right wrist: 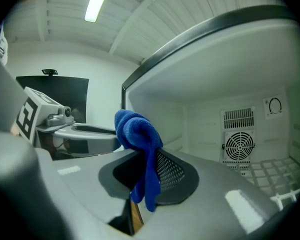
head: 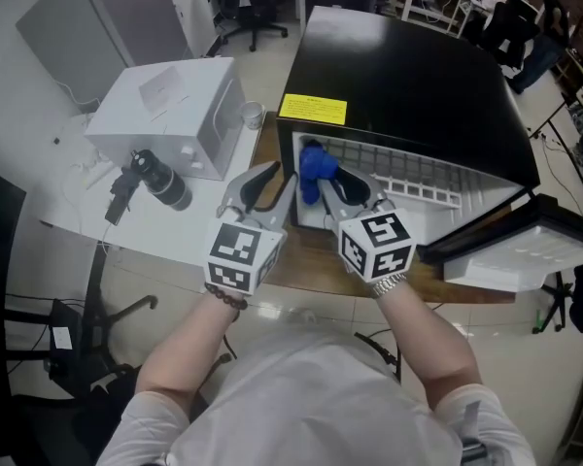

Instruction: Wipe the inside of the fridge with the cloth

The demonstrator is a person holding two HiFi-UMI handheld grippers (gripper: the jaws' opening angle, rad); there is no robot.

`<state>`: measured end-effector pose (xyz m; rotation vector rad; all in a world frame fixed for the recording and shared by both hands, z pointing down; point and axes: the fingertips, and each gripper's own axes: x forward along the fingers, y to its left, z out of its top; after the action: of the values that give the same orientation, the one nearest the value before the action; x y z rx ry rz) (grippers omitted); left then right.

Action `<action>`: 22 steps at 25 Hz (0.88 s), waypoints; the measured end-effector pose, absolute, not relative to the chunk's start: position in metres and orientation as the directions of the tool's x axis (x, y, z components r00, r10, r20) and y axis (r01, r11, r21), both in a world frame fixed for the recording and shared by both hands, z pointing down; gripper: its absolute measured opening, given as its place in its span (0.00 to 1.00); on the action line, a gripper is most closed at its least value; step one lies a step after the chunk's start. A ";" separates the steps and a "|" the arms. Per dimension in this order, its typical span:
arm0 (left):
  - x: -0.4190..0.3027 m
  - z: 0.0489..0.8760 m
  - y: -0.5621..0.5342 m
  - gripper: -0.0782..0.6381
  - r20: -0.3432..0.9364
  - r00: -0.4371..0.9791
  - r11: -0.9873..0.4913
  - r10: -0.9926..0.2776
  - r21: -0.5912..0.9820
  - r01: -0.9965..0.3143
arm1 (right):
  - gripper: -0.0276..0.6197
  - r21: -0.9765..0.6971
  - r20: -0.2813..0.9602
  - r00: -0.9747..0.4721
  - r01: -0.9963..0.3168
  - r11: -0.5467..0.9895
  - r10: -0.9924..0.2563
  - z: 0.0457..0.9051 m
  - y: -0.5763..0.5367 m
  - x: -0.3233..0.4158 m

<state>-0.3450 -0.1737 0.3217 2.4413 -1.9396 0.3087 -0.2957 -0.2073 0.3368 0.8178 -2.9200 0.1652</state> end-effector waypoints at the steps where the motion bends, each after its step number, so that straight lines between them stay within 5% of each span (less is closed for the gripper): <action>1: -0.345 0.322 -0.175 0.25 0.158 0.216 -0.235 -0.964 -0.115 -0.965 | 0.14 -0.077 0.129 -0.851 -0.521 0.850 -0.510 0.338 -0.209 -0.297; 22: -0.347 0.327 -0.183 0.25 0.172 0.191 -0.213 -0.966 -0.121 -0.969 | 0.14 -0.089 0.119 -0.833 -0.552 0.829 -0.541 0.344 -0.233 -0.313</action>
<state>-0.3469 -0.1825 0.3274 2.4134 -1.9609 0.3292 -0.3130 -0.2329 0.3439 0.8737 -2.9194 0.1823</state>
